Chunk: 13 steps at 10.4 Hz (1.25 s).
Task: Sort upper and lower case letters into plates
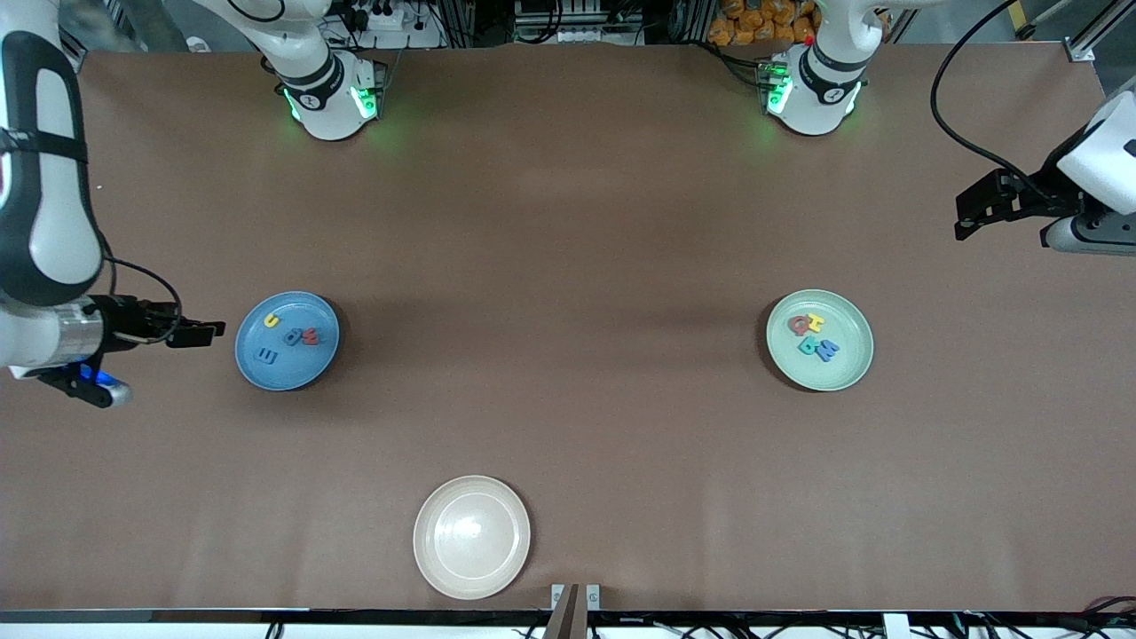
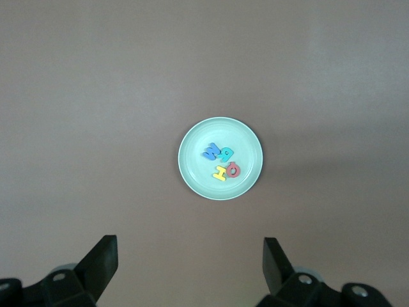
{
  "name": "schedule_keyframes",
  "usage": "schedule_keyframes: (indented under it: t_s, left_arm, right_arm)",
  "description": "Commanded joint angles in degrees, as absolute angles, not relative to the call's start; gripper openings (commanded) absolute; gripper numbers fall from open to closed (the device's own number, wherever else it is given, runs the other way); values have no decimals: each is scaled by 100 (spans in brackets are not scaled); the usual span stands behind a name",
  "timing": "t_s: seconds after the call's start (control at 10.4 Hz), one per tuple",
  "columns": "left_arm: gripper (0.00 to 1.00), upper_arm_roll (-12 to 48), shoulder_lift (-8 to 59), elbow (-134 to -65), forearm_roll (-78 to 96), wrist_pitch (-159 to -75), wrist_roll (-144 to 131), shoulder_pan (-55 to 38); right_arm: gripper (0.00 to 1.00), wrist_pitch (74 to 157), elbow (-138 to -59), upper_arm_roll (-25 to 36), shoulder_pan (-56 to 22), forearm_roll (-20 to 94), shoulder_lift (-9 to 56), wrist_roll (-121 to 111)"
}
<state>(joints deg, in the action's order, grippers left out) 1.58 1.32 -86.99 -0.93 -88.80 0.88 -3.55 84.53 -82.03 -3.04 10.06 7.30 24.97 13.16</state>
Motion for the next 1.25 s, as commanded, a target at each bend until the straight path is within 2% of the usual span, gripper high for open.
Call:
schedule_keyframes:
  t_s: [0.0,0.48,0.86,1.15]
  left_arm:
    - [100,167,114,-8649,-185,-8877,18,-334]
    - [100,149,114,-8613,-184,-8886,17,-325]
    - [100,149,149,-8613,-176,-8974,17,-334]
    - [100,149,158,-8613,-176,-8991,-26,-343]
  right_arm:
    - [100,8130,-7796,-378,976,485,2208,1336]
    - [100,8200,-7427,-387,896,299,1653,1266]
    - [100,8673,-7409,-352,897,334,1336,1248]
    - [100,8710,-7444,-343,896,325,1083,1231]
